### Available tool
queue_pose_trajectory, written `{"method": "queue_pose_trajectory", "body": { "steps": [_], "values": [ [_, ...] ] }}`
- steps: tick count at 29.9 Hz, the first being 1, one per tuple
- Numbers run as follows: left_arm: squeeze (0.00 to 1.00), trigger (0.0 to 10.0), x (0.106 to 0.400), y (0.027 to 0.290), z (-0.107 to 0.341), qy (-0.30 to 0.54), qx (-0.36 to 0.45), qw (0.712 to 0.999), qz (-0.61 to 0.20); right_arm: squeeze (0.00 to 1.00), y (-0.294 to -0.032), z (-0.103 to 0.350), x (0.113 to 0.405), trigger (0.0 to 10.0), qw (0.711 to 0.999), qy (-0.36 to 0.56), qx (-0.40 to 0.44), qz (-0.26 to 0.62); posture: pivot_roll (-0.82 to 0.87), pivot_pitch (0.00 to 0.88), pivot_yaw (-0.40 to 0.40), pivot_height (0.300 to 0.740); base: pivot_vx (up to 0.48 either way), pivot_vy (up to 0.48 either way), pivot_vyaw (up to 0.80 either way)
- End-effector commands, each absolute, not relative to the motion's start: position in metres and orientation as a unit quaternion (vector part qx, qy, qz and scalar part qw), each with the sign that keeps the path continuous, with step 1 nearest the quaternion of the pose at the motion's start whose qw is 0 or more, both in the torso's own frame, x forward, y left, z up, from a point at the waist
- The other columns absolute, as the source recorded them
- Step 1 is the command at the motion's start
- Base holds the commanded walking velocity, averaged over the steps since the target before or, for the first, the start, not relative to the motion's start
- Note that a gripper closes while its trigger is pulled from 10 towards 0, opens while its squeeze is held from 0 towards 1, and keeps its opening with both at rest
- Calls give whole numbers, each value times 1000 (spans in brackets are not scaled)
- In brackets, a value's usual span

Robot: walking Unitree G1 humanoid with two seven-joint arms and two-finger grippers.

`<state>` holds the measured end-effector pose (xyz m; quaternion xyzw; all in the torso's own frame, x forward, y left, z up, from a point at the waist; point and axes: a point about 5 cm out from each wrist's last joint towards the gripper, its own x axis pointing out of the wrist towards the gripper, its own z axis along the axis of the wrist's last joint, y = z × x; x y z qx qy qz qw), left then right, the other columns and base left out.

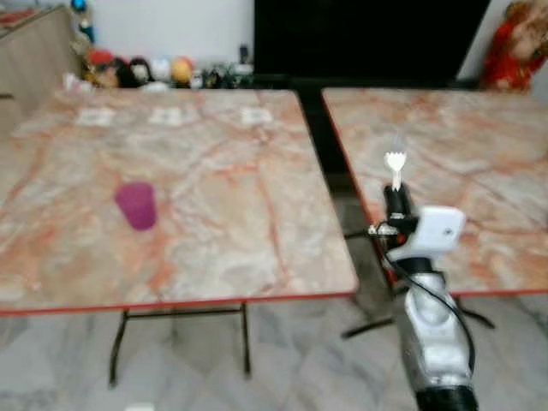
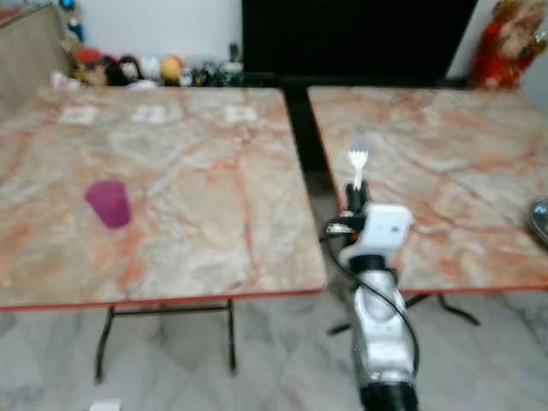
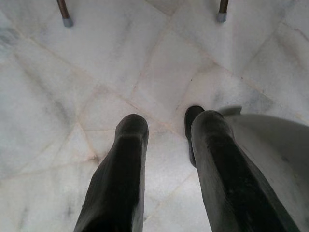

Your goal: Setting the table

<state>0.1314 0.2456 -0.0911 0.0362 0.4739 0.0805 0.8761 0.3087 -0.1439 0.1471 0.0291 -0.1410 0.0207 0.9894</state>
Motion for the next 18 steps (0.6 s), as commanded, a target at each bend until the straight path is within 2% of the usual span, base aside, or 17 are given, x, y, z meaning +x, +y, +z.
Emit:
{"method": "queue_pose_trajectory", "body": {
  "steps": [1,13,18],
  "values": [
    [0,10000,131,243,-92,474,34,877,74,0,-152,149,309,10000,989,-144,22,9,-73,0,3,740,0,-435,0],
    [0,10000,135,240,-91,476,42,876,64,0,-155,145,308,10000,991,-137,-1,0,-79,0,10,740,0,-436,0],
    [0,10000,135,237,-93,477,41,876,64,0,-155,145,309,10000,991,-136,-1,-4,-78,0,12,740,0,-434,676]
  ]
}}
